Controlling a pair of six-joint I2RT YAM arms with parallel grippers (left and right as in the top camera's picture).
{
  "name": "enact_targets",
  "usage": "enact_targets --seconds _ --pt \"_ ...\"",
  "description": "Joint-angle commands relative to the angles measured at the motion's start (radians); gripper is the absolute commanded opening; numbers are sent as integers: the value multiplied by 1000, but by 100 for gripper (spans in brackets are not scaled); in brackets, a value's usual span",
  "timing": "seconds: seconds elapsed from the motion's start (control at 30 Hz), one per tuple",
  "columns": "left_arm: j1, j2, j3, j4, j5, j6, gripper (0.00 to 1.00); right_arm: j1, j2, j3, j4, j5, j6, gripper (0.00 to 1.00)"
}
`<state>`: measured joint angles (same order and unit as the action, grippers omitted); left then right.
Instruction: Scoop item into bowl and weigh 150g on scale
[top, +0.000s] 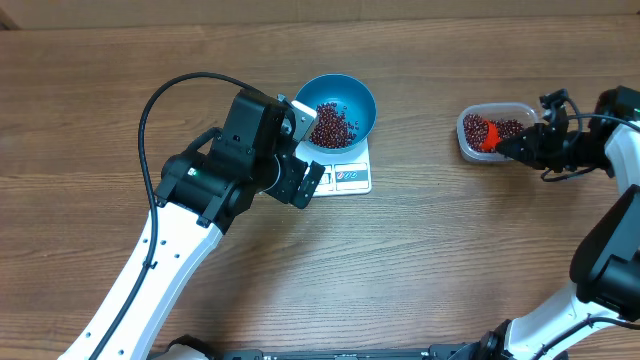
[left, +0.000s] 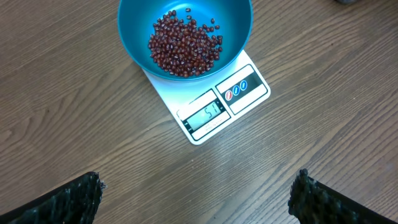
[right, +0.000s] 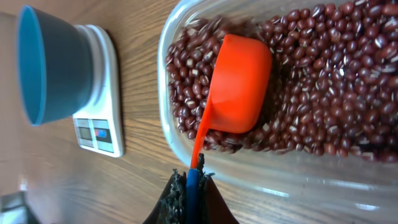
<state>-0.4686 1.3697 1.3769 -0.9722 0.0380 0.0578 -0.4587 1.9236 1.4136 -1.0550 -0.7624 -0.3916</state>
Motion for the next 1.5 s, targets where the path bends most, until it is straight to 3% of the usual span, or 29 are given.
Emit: enact_targets --seconds 0.0,0.87,1.47 --pt "4 -10 -7 2 3 -13 100 -16 6 -6 -10 -115 2 4" --pt "4 -10 -7 2 3 -13 100 -177 6 -6 -64 -289 24 4" --pt "4 -10 -7 2 3 -13 100 -168 -18 -6 -100 -516 17 4"
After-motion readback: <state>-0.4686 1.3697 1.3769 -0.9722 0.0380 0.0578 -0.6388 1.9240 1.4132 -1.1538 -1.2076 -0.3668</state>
